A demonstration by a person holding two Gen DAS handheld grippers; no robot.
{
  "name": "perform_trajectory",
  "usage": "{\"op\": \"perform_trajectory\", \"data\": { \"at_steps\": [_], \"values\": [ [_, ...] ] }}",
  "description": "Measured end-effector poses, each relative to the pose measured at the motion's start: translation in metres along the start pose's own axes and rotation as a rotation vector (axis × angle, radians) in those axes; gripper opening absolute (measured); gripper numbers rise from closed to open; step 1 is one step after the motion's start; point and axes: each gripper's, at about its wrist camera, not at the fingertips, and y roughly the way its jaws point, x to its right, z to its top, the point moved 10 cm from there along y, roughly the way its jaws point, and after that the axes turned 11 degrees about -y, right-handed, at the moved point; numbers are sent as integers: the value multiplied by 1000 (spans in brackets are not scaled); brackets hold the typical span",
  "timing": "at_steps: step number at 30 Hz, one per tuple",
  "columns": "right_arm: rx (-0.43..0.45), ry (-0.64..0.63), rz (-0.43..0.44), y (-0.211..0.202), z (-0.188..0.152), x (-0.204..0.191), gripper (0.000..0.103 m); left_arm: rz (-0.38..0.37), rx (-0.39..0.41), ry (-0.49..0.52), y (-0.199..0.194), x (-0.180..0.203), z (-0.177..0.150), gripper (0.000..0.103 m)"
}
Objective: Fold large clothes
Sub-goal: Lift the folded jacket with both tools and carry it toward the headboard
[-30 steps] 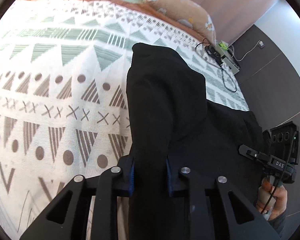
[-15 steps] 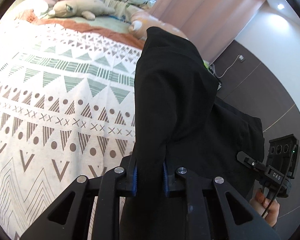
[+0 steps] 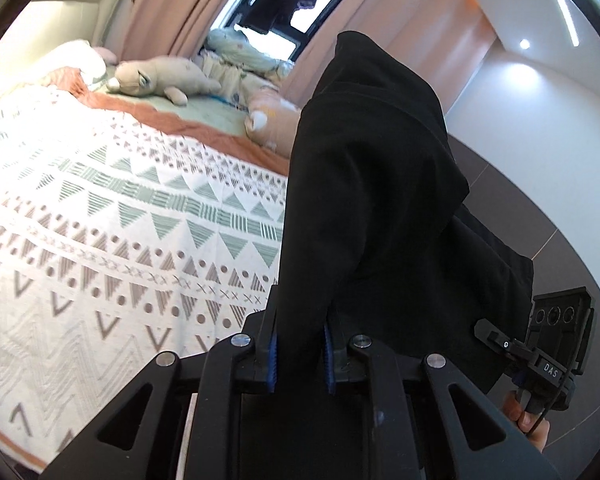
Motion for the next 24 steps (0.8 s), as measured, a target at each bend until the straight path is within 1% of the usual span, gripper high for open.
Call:
{"op": "perform_trajectory", "data": {
  "at_steps": [1, 7, 10, 14, 16, 18, 19, 21, 23, 24],
  "values": [
    [5, -11, 8, -16, -1, -1, 15, -1, 10, 2, -10, 0, 3, 18],
    [26, -46, 45, -38, -1, -48, 15, -7, 64, -5, -74, -2, 11, 18],
    [24, -42, 67, -34, -1, -62, 15, 5, 85, -9, -101, -7, 18, 18],
    [19, -36, 95, -31, 0, -95, 15, 13, 105, -18, -138, -15, 24, 18],
    [16, -40, 109, -23, 3, -98, 15, 13, 120, -20, -152, -20, 28, 18],
    [14, -54, 129, -25, 3, -118, 15, 9, 137, -25, -169, -23, 31, 18],
    [13, -56, 139, -14, 8, -116, 15, 5, 144, -29, -177, -27, 33, 18],
    [9, -62, 158, -9, 11, -119, 15, 2, 157, -38, -188, -34, 39, 18],
    [2, -72, 174, 6, 20, -121, 15, 5, 170, -42, -200, -42, 47, 18],
    [-1, -75, 179, 17, 20, -111, 15, 9, 179, -39, -202, -47, 50, 18]
  ]
}}
